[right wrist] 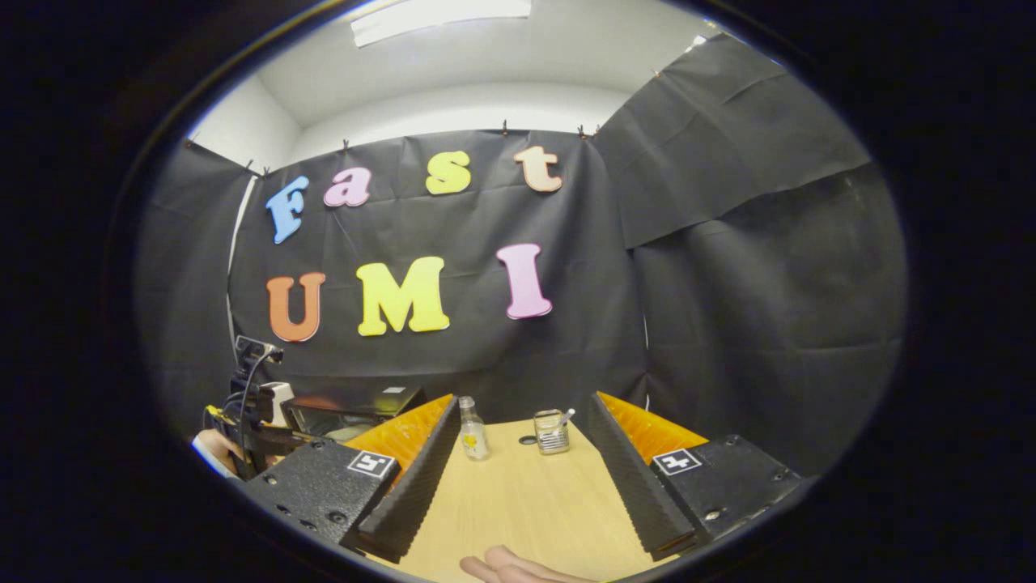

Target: Open the electric oven with the left hand, put the food in, and close the electric oven.

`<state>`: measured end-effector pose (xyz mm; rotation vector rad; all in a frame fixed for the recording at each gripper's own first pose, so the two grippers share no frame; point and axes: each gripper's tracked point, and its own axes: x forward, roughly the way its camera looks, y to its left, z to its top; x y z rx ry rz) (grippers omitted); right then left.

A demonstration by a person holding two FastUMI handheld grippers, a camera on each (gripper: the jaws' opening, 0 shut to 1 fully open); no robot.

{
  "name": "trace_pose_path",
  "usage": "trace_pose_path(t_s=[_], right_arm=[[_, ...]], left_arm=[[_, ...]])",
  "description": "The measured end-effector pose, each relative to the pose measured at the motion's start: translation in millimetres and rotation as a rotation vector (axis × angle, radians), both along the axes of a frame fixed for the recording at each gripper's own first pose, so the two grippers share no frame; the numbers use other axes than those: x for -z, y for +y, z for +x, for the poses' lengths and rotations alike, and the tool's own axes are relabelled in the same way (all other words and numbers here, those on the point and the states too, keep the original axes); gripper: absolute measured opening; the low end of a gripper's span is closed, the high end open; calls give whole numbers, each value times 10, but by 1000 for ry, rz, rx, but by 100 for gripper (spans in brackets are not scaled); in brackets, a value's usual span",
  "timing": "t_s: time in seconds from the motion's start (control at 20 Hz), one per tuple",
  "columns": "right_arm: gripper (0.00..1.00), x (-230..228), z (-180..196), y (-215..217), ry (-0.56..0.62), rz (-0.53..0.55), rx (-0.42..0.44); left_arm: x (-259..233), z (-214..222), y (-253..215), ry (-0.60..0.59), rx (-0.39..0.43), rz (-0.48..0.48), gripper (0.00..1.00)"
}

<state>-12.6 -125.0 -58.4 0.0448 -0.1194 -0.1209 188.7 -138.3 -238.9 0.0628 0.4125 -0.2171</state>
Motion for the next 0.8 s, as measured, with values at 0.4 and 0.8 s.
trace_pose_path(t_s=[0.4, 0.8], right_arm=[[100, 162, -309, 20, 31, -32, -6], [96, 238, -606, 49, 46, -9, -30]], left_arm=[[-262, 228, 113, -41, -37, -29, 95], [-946, -529, 282, -177, -84, -79, 95]])
